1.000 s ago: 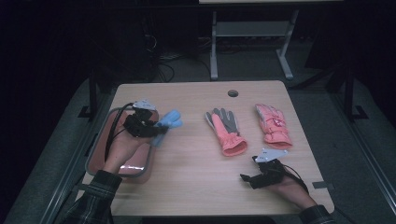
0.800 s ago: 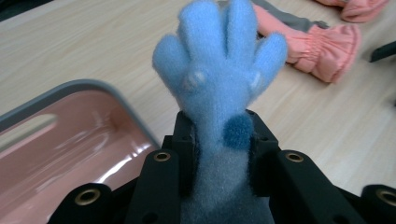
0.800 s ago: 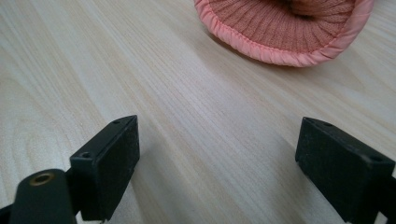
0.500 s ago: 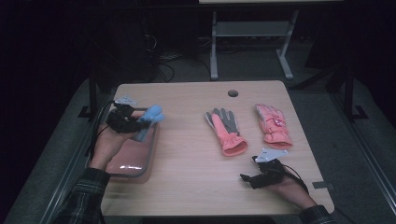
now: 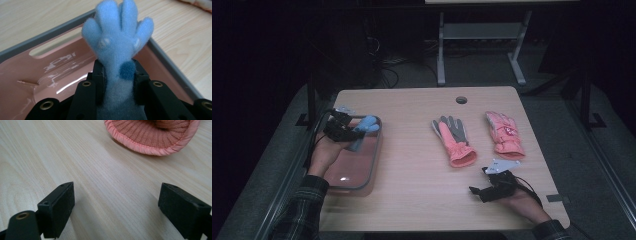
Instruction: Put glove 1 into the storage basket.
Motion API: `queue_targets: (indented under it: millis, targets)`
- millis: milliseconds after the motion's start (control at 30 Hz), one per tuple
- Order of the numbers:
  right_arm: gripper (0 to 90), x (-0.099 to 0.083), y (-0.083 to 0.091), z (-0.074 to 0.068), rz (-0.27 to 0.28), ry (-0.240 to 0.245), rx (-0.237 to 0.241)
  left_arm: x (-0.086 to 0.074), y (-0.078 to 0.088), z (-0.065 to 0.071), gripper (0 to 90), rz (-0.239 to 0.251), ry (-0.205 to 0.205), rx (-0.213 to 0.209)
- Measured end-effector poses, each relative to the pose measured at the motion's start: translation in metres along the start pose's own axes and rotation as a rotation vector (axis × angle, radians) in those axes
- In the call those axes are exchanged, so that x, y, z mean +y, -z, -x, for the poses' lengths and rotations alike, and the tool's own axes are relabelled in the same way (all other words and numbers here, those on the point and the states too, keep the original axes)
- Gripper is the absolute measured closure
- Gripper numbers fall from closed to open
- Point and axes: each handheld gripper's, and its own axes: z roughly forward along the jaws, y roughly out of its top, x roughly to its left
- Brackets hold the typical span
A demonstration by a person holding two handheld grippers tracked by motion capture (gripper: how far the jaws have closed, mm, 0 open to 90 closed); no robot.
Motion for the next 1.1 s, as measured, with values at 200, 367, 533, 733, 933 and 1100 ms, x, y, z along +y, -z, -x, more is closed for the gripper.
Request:
queue_targets:
  millis: [200, 367, 533, 733, 933, 1100]
  targets:
    - [13.0, 0.000, 0.000, 0.000, 0.000, 0.000, 0.000, -0.006, -0.019, -0.004, 69.6, -0.039, 0.014, 0.001]
    - [12.9, 0.000, 0.000, 0.000, 0.001, 0.002, 0.000, -0.010, -0.034, -0.006, 69.1, -0.112, -0.003, 0.017]
    - [13.0, 0.000, 0.000, 0.000, -0.001, -0.004, 0.000, -0.014, -0.044, -0.006, 68.4, -0.144, -0.003, 0.019]
    - [13.0, 0.000, 0.000, 0.000, -0.001, -0.005, 0.000, -0.019, -0.052, -0.007, 62.1, -0.172, 0.018, 0.003]
    - [13.0, 0.000, 0.000, 0.000, 0.000, 0.001, 0.000, -0.021, -0.052, -0.009, 39.5, -0.177, 0.032, -0.025]
    - [13.0, 0.000, 0.000, 0.000, 0.000, 0.001, 0.000, -0.018, -0.040, -0.013, 23.8, -0.137, 0.065, -0.022]
